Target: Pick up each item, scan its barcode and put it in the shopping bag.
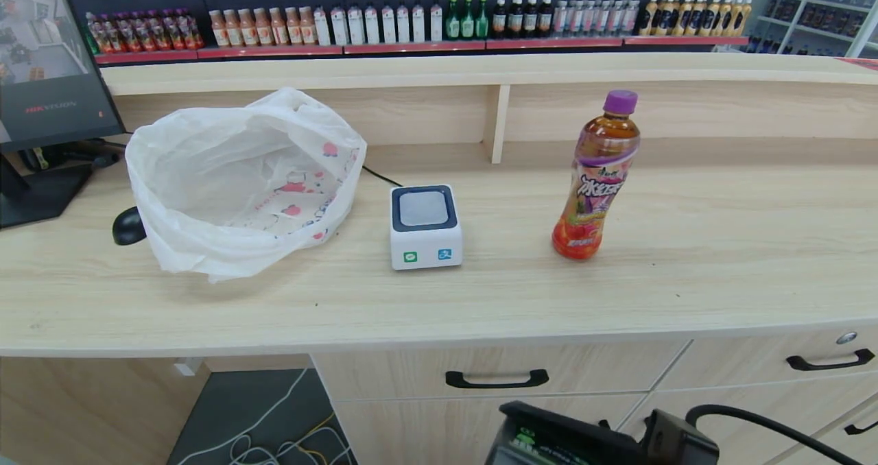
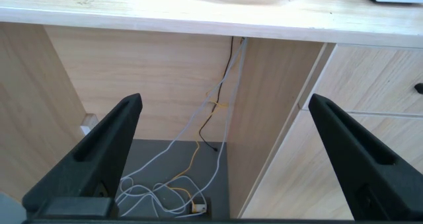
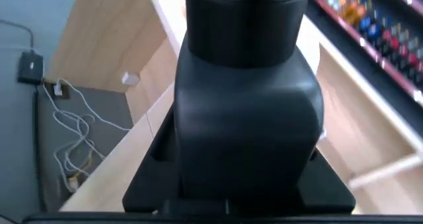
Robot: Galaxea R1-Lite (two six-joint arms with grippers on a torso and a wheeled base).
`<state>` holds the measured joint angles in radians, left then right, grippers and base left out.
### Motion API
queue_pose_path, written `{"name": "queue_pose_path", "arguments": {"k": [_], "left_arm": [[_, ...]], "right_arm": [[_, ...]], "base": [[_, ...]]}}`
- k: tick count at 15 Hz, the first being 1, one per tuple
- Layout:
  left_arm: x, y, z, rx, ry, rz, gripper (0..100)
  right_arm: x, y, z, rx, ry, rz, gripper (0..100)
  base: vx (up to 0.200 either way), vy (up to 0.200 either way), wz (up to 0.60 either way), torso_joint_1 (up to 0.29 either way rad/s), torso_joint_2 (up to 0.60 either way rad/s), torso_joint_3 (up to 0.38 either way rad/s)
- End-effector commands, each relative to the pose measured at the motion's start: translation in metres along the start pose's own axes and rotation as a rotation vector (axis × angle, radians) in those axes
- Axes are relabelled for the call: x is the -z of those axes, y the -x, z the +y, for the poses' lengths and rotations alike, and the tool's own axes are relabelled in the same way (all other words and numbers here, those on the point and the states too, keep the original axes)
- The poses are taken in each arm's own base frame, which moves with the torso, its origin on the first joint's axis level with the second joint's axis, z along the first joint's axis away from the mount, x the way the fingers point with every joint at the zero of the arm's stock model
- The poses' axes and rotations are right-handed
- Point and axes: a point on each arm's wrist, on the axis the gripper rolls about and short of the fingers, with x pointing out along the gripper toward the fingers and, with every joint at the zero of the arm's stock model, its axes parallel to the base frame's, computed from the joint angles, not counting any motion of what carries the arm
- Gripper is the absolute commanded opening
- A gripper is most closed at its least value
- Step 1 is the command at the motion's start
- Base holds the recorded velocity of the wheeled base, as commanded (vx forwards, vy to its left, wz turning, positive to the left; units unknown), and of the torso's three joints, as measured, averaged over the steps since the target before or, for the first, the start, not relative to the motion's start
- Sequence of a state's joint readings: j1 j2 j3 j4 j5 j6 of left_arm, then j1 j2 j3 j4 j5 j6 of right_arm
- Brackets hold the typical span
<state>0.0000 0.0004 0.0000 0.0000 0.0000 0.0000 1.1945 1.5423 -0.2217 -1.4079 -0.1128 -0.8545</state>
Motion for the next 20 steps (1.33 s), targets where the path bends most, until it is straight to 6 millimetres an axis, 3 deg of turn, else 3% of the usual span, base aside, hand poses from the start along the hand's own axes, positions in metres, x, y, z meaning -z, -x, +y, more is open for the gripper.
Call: {"name": "queue_pose_path", "arguments": {"k": [1,6,9,14,20], "left_arm": [[0.0,0.0,0.0,0.002,0.0,0.0,100],[0.0,0.0,0.0,0.0,0.0,0.0,100],[0.0,0.0,0.0,0.0,0.0,0.0,100],[0.0,0.0,0.0,0.0,0.0,0.0,100],[0.0,0.0,0.0,0.0,0.0,0.0,100]], "right_arm": [[0.002,0.0,-0.002,-0.025,0.074,-0.034,0],[0.004,-0.003,-0.017,0.013,0.356,-0.178,0],[0.009,-0.007,-0.023,0.072,0.533,-0.179,0],[0.009,-0.018,-0.044,0.078,0.827,-0.427,0],[0.009,-0.011,-0.046,0.069,0.835,-0.451,0]], "base": [[0.0,0.0,0.0,0.0,0.0,0.0],[0.0,0.0,0.0,0.0,0.0,0.0],[0.0,0.0,0.0,0.0,0.0,0.0],[0.0,0.0,0.0,0.0,0.0,0.0],[0.0,0.0,0.0,0.0,0.0,0.0]]}}
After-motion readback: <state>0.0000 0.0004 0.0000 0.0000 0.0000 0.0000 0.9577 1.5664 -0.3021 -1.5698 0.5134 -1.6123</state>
